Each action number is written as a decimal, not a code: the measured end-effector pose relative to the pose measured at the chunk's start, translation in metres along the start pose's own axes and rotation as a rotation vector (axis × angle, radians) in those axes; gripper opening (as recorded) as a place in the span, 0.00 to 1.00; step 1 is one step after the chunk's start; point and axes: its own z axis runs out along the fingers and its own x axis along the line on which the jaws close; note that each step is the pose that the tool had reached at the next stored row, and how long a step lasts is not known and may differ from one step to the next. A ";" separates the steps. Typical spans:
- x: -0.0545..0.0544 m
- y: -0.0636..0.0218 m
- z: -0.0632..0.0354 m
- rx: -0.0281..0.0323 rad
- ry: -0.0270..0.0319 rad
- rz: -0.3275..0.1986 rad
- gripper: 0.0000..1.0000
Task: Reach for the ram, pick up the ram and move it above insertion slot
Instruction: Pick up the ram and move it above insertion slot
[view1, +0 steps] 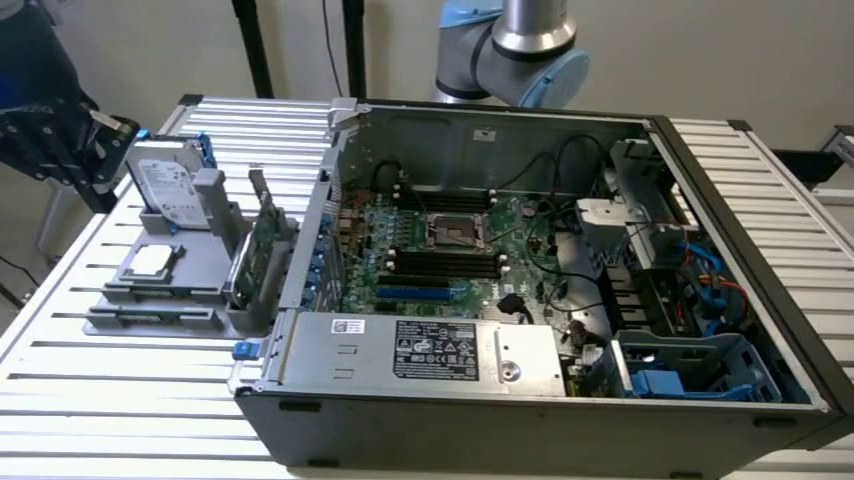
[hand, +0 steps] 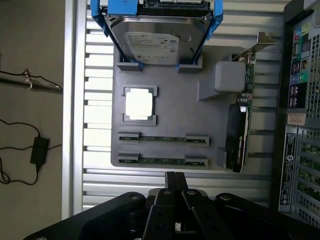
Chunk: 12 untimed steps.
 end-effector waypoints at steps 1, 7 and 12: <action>0.000 0.0000 0.0000 -0.0001 0.0000 0.000 0.11; 0.000 0.0000 0.0000 0.0000 -0.0001 -0.001 0.11; 0.000 0.0000 0.0000 -0.0001 0.0020 -0.070 0.11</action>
